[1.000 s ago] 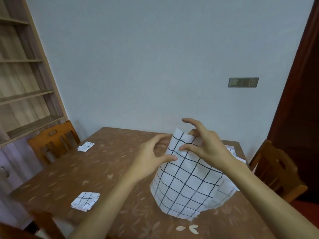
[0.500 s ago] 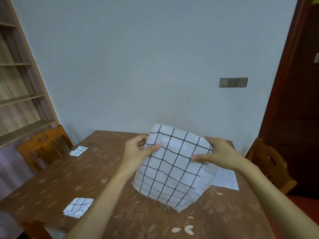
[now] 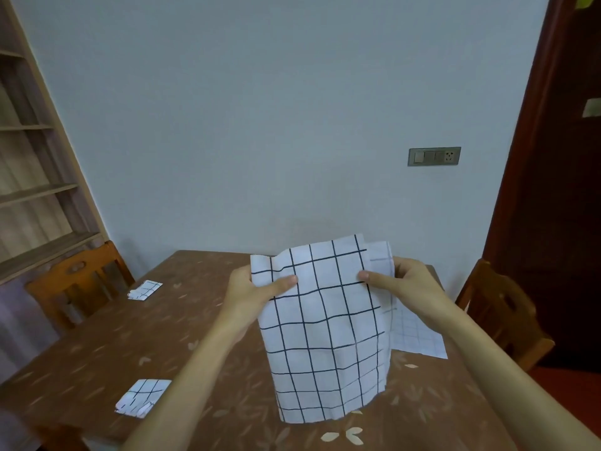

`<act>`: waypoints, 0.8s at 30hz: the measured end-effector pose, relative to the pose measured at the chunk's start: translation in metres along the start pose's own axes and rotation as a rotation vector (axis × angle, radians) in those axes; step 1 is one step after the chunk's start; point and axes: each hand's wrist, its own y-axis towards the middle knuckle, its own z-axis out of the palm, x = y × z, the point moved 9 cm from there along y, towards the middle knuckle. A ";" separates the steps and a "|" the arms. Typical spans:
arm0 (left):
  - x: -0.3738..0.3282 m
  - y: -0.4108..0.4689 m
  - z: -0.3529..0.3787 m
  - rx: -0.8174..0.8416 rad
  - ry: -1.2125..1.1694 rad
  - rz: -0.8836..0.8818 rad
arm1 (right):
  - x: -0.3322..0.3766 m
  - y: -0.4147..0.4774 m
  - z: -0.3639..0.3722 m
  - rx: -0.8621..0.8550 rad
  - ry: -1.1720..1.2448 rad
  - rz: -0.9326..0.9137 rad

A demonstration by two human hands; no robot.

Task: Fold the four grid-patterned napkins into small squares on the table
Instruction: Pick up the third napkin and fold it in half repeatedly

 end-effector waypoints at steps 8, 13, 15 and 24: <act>-0.005 -0.001 -0.001 -0.047 -0.036 0.032 | -0.001 0.002 0.007 -0.043 -0.050 -0.037; -0.005 -0.001 -0.004 -0.020 -0.051 0.052 | -0.007 0.009 0.001 -0.084 -0.100 -0.066; -0.004 0.001 -0.007 -0.007 -0.047 0.063 | -0.010 0.013 -0.004 -0.101 -0.112 -0.070; -0.002 0.005 -0.020 -0.054 -0.103 0.070 | -0.008 0.014 0.006 -0.021 -0.056 -0.045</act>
